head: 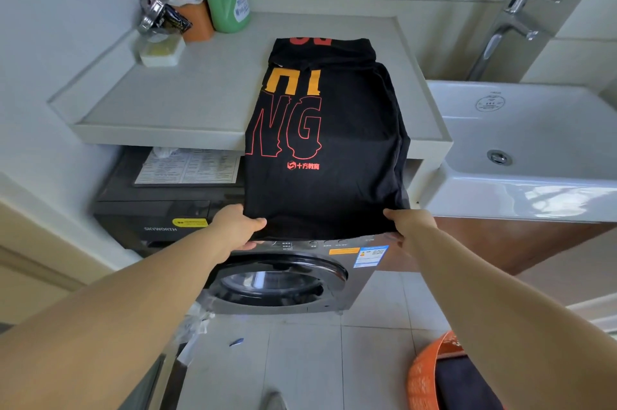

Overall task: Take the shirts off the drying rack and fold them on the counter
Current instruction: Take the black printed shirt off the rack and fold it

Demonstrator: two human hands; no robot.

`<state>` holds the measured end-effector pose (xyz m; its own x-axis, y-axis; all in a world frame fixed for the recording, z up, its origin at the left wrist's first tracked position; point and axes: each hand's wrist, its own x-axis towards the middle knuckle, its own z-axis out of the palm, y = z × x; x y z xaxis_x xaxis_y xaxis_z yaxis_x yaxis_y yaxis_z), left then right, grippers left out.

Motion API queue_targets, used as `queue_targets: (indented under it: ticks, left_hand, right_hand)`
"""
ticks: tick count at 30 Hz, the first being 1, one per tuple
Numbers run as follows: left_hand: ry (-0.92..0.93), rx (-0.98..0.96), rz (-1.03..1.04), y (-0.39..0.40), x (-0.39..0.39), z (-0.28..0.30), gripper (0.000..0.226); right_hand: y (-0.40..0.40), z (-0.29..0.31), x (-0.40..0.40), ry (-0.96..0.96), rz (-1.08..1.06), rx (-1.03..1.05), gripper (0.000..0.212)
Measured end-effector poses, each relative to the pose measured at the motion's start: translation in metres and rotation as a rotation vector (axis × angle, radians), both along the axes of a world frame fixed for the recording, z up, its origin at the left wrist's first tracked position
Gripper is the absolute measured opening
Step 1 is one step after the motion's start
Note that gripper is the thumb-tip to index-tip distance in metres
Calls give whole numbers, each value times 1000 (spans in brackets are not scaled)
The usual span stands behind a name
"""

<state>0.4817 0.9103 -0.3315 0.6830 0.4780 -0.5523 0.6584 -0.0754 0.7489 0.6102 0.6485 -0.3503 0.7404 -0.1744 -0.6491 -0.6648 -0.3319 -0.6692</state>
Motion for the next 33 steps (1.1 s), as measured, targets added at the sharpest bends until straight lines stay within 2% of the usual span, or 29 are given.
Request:
queue_targets:
  ticks: [2, 5, 8, 11, 13, 17, 19, 22, 23, 26, 30, 33]
  left_hand:
    - [-11, 45, 20, -4, -3, 11, 25]
    - [-95, 85, 74, -7, -11, 36, 44]
    - [-252, 1, 128, -3, -6, 70, 53]
    - [-368, -134, 195, 2, 10, 115, 23]
    - [-435, -249, 219, 5, 23, 135, 11]
    - [-546, -332, 194, 23, 66, 162, 26]
    - [-536, -242, 180, 34, 91, 164, 33]
    - [-493, -59, 158, 56, 136, 157, 18]
    - [-471, -20, 155, 63, 151, 155, 14]
    - [-353, 80, 110, 84, 198, 140, 16]
    - [-244, 150, 17, 97, 246, 114, 24]
    - [-148, 187, -46, 101, 263, 99, 20]
  right_hand:
    - [-5, 20, -4, 15, 38, 10, 32]
    - [-18, 54, -13, 12, 65, 87, 18]
    - [-26, 89, -13, 11, 27, 243, 8]
    - [-20, 127, 4, -78, -27, 353, 14]
    - [-13, 149, 17, -133, -65, 446, 17]
    - [6, 184, 56, -174, -93, 720, 19]
    - [14, 192, 77, -202, -70, 743, 29]
    - [37, 194, 116, -241, -3, 606, 46]
    - [46, 193, 130, -244, 27, 515, 42]
    - [73, 181, 169, -209, 69, 269, 5]
    - [87, 150, 206, -204, 8, 5, 18]
    - [88, 131, 218, -216, 25, -175, 18]
